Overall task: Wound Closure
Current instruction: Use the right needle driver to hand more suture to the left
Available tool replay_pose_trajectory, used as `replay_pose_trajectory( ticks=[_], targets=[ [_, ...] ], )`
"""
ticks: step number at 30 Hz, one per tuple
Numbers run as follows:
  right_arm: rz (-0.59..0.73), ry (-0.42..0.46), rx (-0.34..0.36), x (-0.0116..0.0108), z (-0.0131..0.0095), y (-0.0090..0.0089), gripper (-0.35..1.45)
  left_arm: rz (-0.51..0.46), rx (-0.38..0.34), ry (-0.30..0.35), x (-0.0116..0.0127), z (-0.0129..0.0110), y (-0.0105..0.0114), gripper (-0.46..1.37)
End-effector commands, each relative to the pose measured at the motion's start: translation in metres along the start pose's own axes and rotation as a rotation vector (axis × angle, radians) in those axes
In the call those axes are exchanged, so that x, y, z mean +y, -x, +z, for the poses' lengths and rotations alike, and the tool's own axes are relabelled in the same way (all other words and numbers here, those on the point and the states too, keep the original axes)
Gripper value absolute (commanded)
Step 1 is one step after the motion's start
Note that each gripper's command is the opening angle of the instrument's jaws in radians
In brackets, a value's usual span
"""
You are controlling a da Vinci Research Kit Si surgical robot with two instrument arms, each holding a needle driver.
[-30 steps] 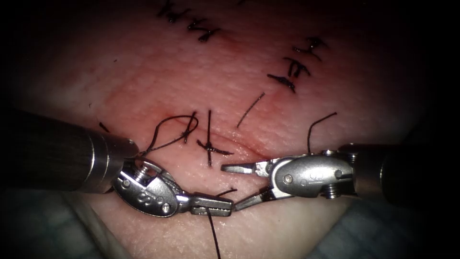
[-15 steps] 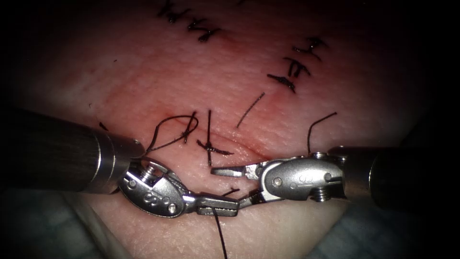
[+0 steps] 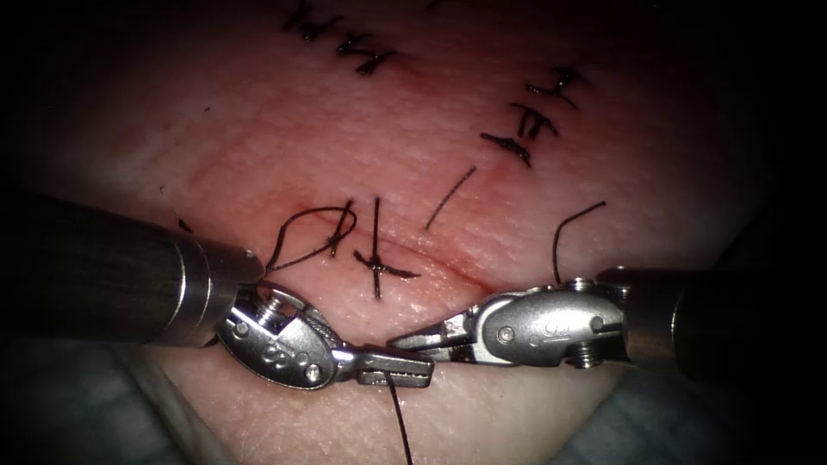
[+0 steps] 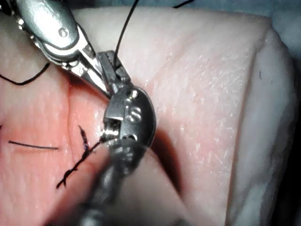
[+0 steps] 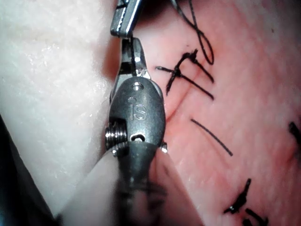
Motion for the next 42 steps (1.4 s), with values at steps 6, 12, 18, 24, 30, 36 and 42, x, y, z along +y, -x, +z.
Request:
replay_pose_trajectory(
  ticks=[6,12,18,24,30,36,42],
  targets=[
    [-0.015,0.018,-0.005,-0.0001,0.0001,0.0001,-0.35,0.000,-0.001,0.006,0.0000,0.0000,0.0000,-0.35],
    [-0.018,0.024,-0.013,0.0000,0.0000,-0.0001,-0.35,0.000,0.001,0.008,0.0000,0.0001,-0.0001,-0.35],
    [-0.012,0.043,-0.026,0.0006,-0.0005,-0.0002,-0.35,-0.020,-0.002,-0.011,-0.0001,0.0004,-0.0002,0.59],
    [-0.006,0.060,-0.043,0.0019,-0.0012,0.0007,-0.35,-0.037,0.017,-0.095,0.0000,0.0008,-0.0005,0.91],
    [-0.003,0.086,-0.041,0.0036,-0.0019,0.0020,-0.35,-0.003,0.002,-0.112,0.0007,0.0016,-0.0012,0.68],
    [0.004,0.102,-0.044,0.0051,-0.0022,0.0033,-0.35,0.037,-0.003,-0.120,0.0011,0.0021,-0.0016,0.40],
    [0.023,0.123,-0.050,0.0060,-0.0023,0.0047,-0.35,0.061,0.007,-0.106,0.0015,0.0024,-0.0020,0.32]
  ],
)
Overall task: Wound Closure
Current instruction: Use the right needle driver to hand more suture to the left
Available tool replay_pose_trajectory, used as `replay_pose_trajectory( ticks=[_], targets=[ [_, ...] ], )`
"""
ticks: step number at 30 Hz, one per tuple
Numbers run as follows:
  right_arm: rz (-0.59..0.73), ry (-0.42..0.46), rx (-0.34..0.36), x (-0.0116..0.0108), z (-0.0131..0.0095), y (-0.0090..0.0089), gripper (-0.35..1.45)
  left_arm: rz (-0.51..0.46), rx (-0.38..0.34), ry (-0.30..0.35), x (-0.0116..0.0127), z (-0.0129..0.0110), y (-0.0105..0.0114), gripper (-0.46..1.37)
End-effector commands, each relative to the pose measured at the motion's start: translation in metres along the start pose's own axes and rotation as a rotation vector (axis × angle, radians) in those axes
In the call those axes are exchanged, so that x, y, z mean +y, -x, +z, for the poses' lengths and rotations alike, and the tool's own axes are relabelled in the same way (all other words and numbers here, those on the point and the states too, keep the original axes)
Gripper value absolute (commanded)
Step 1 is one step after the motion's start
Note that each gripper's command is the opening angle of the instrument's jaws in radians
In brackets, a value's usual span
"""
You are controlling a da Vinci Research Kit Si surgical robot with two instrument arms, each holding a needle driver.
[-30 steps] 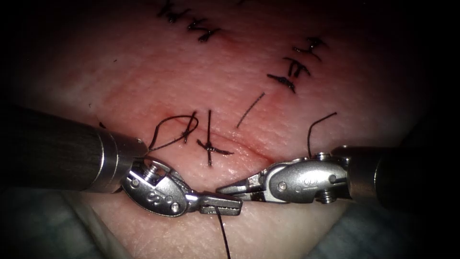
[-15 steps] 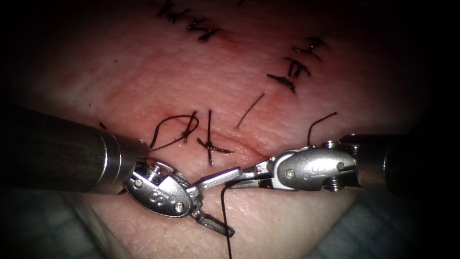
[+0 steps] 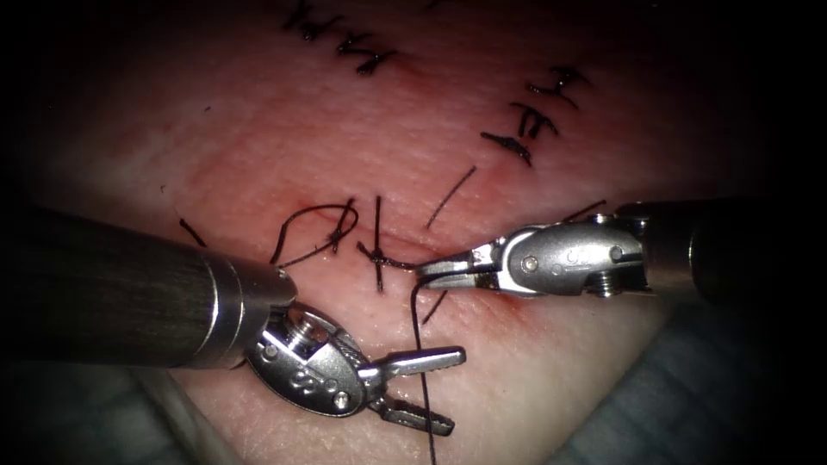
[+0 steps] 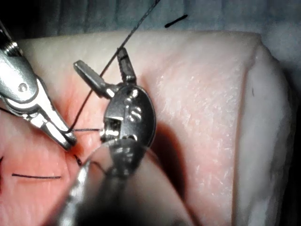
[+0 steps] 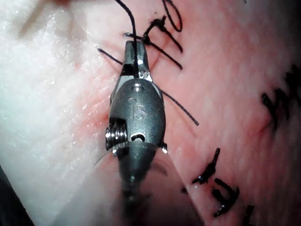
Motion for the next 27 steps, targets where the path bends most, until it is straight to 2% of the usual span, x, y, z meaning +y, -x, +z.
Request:
replay_pose_trajectory(
  ticks=[1,6,9,13,27],
  targets=[
    [0.010,0.012,-0.001,0.0000,0.0000,0.0003,-0.35,0.007,-0.001,0.004,0.0001,0.0001,-0.0001,0.32],
    [0.025,0.021,-0.002,0.0002,0.0001,0.0009,-0.35,0.016,0.017,0.019,0.0008,0.0010,-0.0002,0.27],
    [0.030,0.023,-0.003,0.0003,0.0001,0.0011,-0.35,0.019,0.035,0.034,0.0014,0.0019,-0.0003,0.12],
    [0.030,0.024,-0.004,0.0004,0.0000,0.0012,-0.35,0.019,0.045,0.042,0.0019,0.0026,-0.0007,0.14],
    [0.024,0.028,-0.003,0.0003,-0.0001,0.0021,-0.35,0.034,0.049,0.048,0.0025,0.0020,-0.0018,0.14]
  ],
)
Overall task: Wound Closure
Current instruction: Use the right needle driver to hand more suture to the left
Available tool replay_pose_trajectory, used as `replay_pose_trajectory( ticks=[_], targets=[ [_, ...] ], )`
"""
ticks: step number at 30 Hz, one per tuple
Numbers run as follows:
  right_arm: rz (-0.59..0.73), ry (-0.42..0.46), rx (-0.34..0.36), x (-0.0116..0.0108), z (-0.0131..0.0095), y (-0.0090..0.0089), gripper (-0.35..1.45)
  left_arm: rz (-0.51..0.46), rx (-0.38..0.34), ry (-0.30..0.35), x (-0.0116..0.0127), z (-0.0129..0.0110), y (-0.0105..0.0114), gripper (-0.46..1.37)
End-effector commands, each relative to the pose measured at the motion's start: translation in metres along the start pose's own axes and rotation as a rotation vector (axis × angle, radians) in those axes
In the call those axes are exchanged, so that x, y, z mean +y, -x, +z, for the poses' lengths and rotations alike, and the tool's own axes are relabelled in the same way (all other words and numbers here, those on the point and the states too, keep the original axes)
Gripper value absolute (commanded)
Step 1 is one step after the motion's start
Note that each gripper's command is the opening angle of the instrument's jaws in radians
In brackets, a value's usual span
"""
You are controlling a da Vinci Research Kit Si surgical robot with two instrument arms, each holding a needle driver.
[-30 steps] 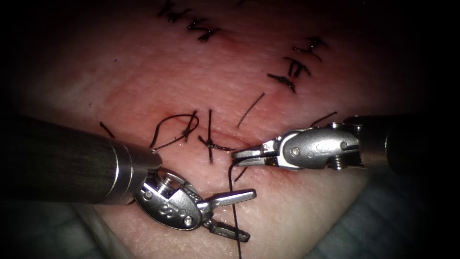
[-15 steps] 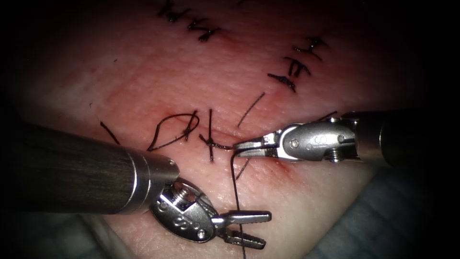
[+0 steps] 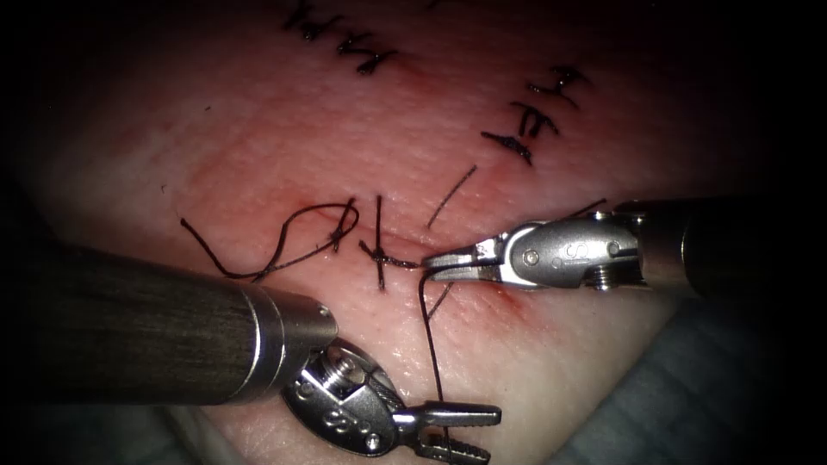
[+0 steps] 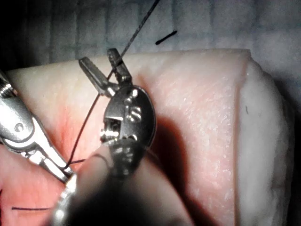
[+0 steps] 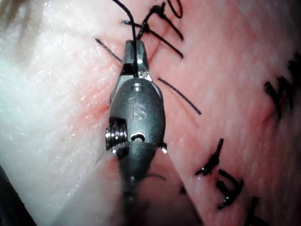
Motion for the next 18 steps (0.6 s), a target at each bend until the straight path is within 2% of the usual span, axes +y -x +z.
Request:
replay_pose_trajectory(
  ticks=[1,5,8,10,11,18],
  targets=[
    [0.000,0.006,0.000,0.0000,0.0000,0.0000,-0.35,0.007,0.003,0.003,0.0001,0.0000,-0.0001,0.13],
    [0.000,0.006,0.000,0.0000,0.0000,0.0000,-0.35,0.018,0.005,0.006,0.0003,0.0000,-0.0005,0.04],
    [0.000,0.007,0.000,0.0000,0.0000,0.0000,-0.35,0.048,0.007,0.010,0.0004,-0.0001,-0.0005,-0.11],
    [0.000,0.007,0.000,0.0000,0.0000,0.0000,-0.35,0.060,0.007,0.012,0.0004,-0.0002,-0.0006,-0.31],
    [0.000,0.007,-0.001,0.0000,0.0000,0.0000,-0.35,0.060,0.010,0.015,0.0004,-0.0002,-0.0006,-0.35],
    [0.006,0.007,0.000,0.0000,0.0000,0.0000,-0.35,0.063,0.025,0.026,0.0000,-0.0011,-0.0006,-0.35]
  ],
)
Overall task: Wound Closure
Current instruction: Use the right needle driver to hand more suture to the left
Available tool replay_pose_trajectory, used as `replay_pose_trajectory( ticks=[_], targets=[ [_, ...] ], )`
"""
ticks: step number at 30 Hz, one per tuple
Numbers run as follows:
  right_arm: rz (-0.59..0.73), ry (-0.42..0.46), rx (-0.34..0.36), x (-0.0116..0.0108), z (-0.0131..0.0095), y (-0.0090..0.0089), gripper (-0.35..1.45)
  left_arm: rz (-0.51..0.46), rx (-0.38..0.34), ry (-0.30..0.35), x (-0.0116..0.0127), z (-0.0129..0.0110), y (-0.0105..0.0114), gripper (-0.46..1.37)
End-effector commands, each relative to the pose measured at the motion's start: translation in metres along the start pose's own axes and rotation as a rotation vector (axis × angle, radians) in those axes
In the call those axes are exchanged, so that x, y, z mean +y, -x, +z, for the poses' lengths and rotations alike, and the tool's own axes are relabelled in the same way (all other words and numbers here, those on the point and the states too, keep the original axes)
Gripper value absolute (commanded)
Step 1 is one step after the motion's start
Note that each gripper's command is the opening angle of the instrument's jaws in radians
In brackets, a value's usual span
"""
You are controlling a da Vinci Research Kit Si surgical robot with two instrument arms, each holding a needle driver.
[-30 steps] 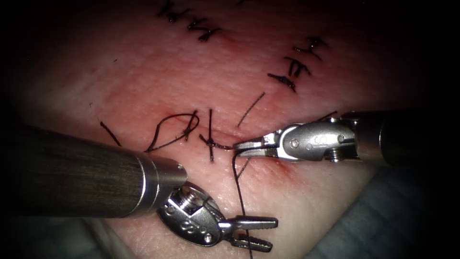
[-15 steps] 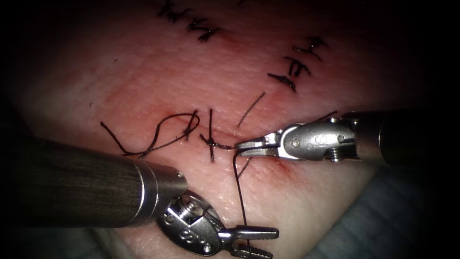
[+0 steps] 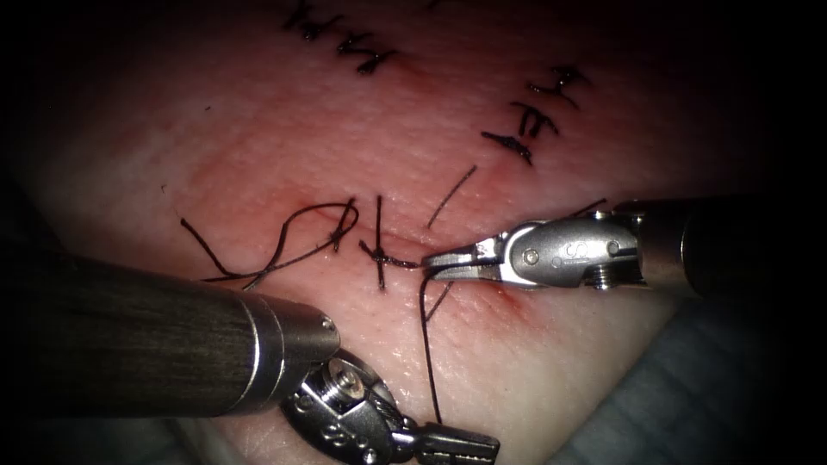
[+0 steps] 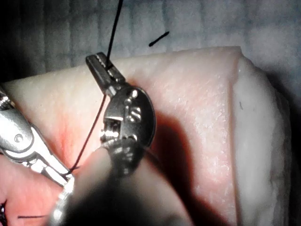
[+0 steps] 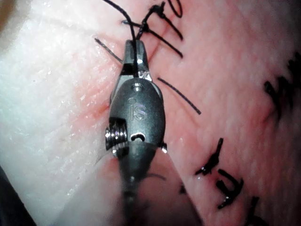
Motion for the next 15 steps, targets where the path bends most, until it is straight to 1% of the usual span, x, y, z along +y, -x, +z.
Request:
replay_pose_trajectory(
  ticks=[1,4,7,13,14,15],
  targets=[
    [0.000,0.004,0.000,0.0000,0.0000,0.0000,-0.35,-0.001,0.003,0.008,-0.0002,-0.0002,0.0000,-0.35],
    [0.000,0.004,0.000,-0.0001,0.0000,-0.0001,-0.35,-0.004,-0.008,0.001,-0.0007,-0.0009,0.0001,-0.35],
    [0.001,0.004,0.000,-0.0001,0.0001,-0.0001,-0.35,-0.017,-0.003,0.005,-0.0011,-0.0015,0.0002,-0.35],
    [0.009,0.004,-0.003,0.0002,0.0001,-0.0008,-0.35,-0.025,0.004,0.011,-0.0017,-0.0018,0.0008,-0.35],
    [0.010,0.010,0.000,0.0002,0.0002,-0.0009,-0.06,-0.025,0.005,0.012,-0.0018,-0.0018,0.0009,-0.35],
    [0.011,0.022,-0.004,0.0002,0.0002,-0.0011,0.36,-0.025,0.007,0.014,-0.0020,-0.0019,0.0011,-0.35]
  ],
)
